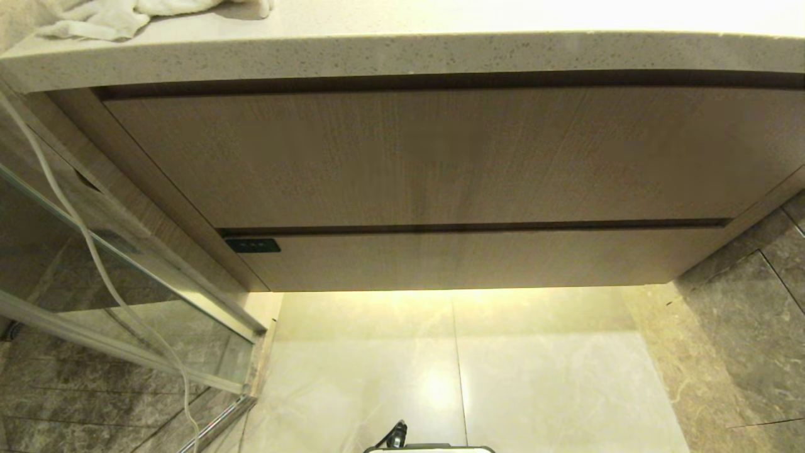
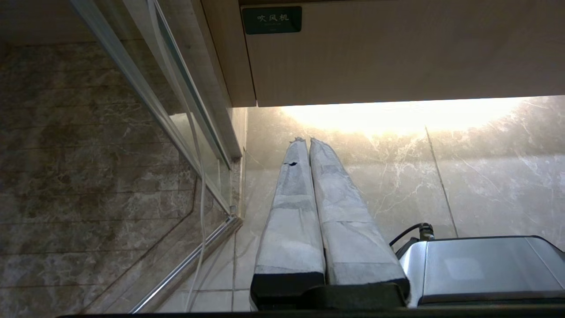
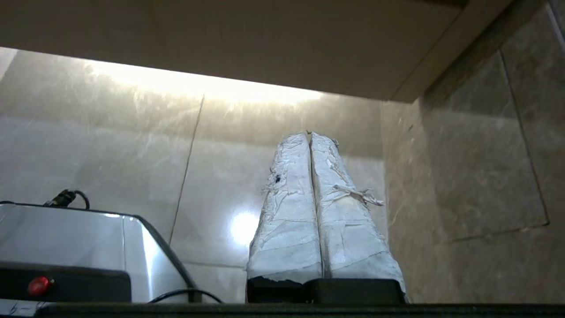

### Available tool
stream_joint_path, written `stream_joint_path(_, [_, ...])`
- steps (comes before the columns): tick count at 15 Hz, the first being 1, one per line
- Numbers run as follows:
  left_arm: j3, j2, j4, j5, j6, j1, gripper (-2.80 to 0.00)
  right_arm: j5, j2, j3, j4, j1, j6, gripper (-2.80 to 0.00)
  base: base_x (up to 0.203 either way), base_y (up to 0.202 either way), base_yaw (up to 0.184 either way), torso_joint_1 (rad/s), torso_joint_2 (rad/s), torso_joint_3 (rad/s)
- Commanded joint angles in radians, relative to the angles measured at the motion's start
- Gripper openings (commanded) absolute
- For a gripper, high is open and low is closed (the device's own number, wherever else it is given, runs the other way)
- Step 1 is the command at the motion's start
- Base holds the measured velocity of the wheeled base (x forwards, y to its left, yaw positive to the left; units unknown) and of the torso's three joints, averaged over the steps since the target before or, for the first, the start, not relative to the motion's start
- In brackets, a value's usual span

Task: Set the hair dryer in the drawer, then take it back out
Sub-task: Pull open the drawer

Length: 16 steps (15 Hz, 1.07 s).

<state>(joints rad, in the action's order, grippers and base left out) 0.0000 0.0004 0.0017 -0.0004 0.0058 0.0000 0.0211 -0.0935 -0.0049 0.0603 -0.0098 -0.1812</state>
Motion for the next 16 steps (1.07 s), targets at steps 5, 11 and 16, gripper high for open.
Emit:
stream_joint_path(5, [0.002, 0.001, 0.0, 0.0, 0.0, 0.0, -2.8, -0.01, 0.093, 0.006, -0.06, 0.011, 0.117, -2.8, 0.0, 0.0, 0.0, 0.0, 0.0, 0.0])
stream_joint_path(11, [0.002, 0.0, 0.0, 0.0, 0.0, 0.0, -2.8, -0.01, 0.093, 0.006, -0.062, 0.011, 0.129, -2.8, 0.0, 0.0, 0.0, 0.0, 0.0, 0.0])
stream_joint_path(16, [0.002, 0.001, 0.0, 0.0, 0.0, 0.0, -2.8, -0.01, 0.093, 0.006, -0.062, 0.011, 0.125, -2.8, 0.0, 0.0, 0.0, 0.0, 0.0, 0.0])
